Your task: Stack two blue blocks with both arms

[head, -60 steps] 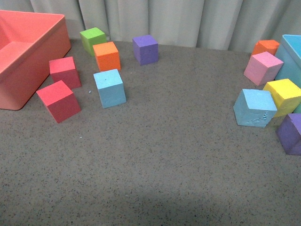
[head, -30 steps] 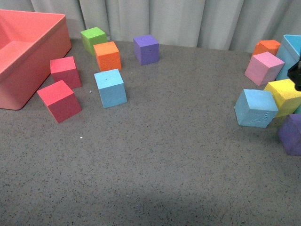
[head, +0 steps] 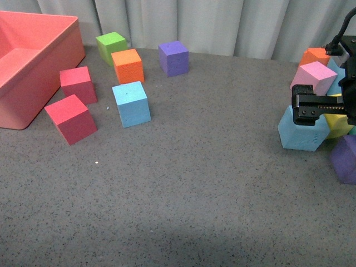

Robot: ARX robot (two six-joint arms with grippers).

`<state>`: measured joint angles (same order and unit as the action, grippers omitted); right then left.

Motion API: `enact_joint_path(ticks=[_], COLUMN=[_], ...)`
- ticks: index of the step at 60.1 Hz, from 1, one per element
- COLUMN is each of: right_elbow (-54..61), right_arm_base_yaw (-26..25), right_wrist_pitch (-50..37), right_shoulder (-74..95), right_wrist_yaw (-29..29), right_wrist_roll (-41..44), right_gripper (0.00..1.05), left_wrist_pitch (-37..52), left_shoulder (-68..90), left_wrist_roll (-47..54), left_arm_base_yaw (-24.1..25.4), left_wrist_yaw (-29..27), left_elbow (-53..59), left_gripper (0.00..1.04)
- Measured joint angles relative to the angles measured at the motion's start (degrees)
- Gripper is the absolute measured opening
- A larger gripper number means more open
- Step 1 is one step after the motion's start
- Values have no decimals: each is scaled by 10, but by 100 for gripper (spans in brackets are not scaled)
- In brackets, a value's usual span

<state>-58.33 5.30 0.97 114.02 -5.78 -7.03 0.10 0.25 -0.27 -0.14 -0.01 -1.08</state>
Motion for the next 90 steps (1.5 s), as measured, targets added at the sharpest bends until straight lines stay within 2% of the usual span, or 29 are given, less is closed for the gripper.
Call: enact_joint_path(ticks=[29, 45, 54, 70, 90], right_elbow=[-89, -137, -144, -148, -256], right_arm_base_yaw=[0, 5, 8, 29, 114], right_wrist_pitch=[35, 72, 79, 84, 111], right_shoulder=[95, 127, 127, 111, 145], right_wrist_yaw=[20, 13, 14, 35, 25], right_wrist_roll=[-12, -12, -16, -32, -83], right_gripper=[95, 58, 51, 48, 48], left_wrist_pitch=[0, 0, 0, 0, 0], left_shoulder=[0, 0, 0, 0, 0], left_wrist_roll=[0, 0, 0, 0, 0], left_arm_base_yaw=[0, 0, 0, 0, 0], left_wrist_yaw=[0, 0, 0, 0, 0], left_elbow=[0, 0, 0, 0, 0], left_gripper=[98, 98, 98, 98, 98])
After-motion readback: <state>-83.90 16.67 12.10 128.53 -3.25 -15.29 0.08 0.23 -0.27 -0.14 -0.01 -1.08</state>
